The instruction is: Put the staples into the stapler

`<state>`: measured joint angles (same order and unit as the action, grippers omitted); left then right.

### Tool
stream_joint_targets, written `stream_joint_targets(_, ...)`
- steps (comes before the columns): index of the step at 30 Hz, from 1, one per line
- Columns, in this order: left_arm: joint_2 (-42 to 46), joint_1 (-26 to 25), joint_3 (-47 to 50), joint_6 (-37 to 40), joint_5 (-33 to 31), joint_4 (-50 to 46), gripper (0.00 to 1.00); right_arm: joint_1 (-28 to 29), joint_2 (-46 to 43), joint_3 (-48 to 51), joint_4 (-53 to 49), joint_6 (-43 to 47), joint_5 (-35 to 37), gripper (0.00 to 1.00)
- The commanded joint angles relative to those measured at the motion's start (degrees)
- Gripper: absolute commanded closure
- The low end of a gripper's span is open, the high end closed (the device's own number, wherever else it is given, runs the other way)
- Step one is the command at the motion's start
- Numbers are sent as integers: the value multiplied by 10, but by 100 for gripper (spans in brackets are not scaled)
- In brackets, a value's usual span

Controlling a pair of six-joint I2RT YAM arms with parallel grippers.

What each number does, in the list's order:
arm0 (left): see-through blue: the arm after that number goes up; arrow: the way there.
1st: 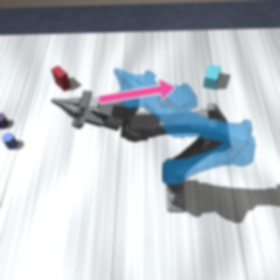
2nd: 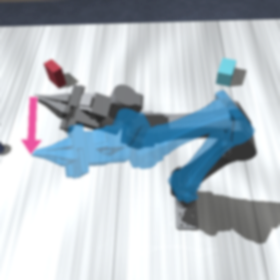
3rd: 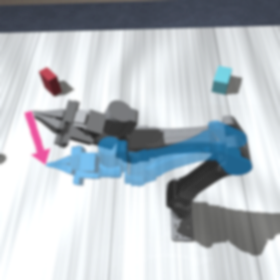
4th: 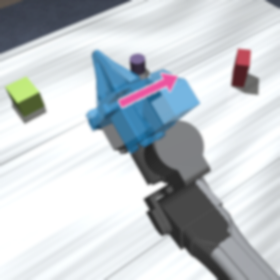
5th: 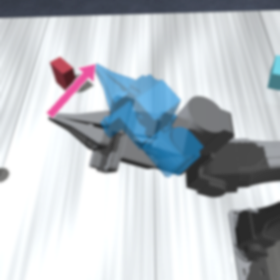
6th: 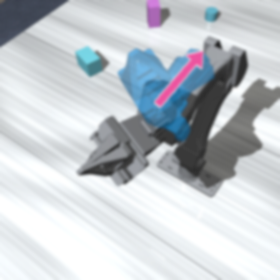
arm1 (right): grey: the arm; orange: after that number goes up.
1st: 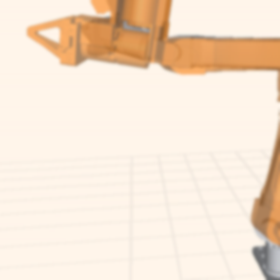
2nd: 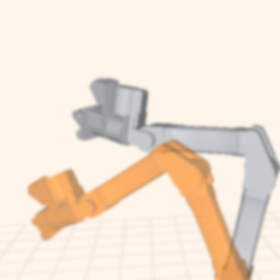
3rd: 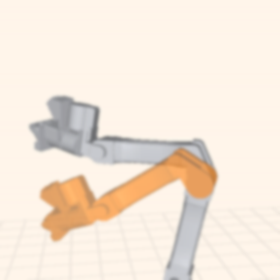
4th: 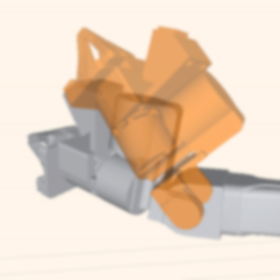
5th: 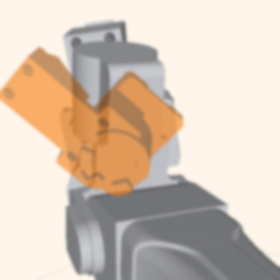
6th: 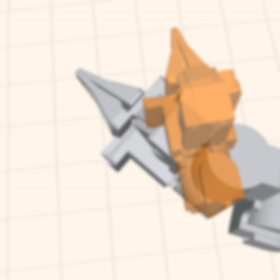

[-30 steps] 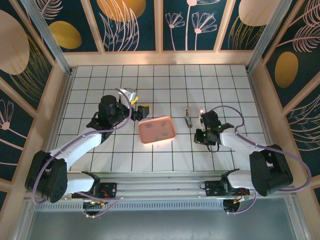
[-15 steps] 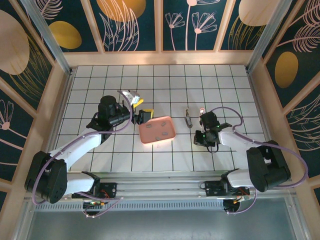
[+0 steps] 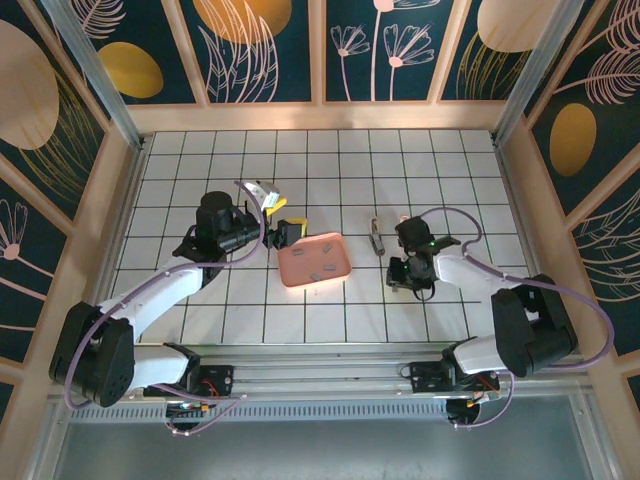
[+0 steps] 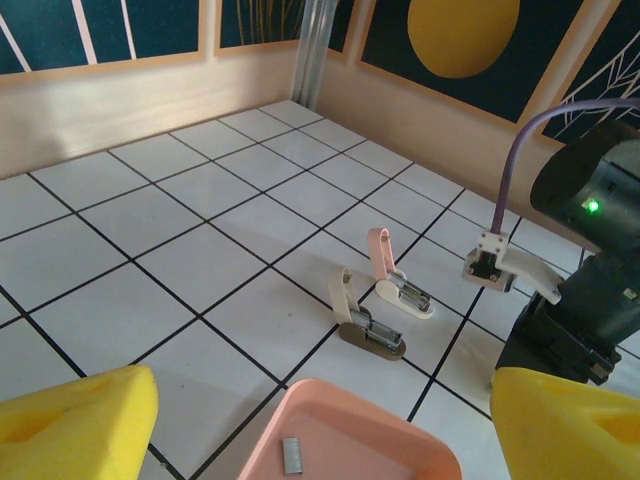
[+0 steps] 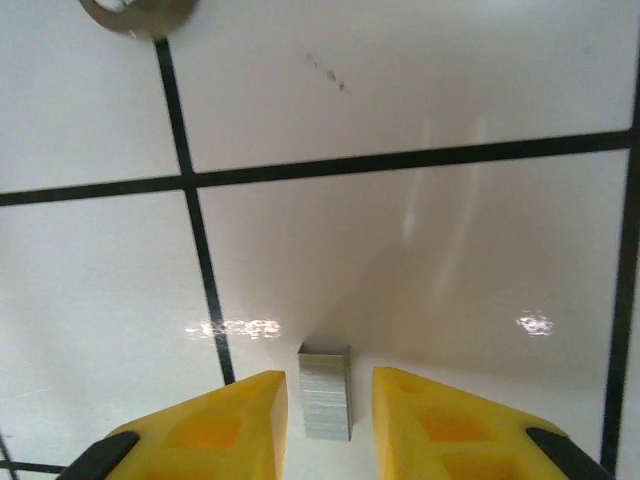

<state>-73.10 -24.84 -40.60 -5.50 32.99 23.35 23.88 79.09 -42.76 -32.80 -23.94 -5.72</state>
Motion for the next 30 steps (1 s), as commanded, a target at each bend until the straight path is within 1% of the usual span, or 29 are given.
stream_joint_targets(1, 7, -3, 4, 10, 8, 12, 14, -4, 7, -31, -57, -17, 1, 71)
stream_joint_targets(9, 9, -3, 5, 9, 3, 11, 14, 0, 46, -54, -78, -14, -5, 70)
stream_joint_targets(14, 7, -3, 4, 8, 2, 10, 14, 8, 69, -61, -86, -8, 9, 70)
stream_joint_targets(24, 7, -3, 5, 10, 2, 9, 14, 14, 97, -72, -78, 1, 8, 70)
stream_joint_targets(30, 7, -3, 4, 11, 1, 8, 14, 14, 109, -75, -75, 4, 6, 72)
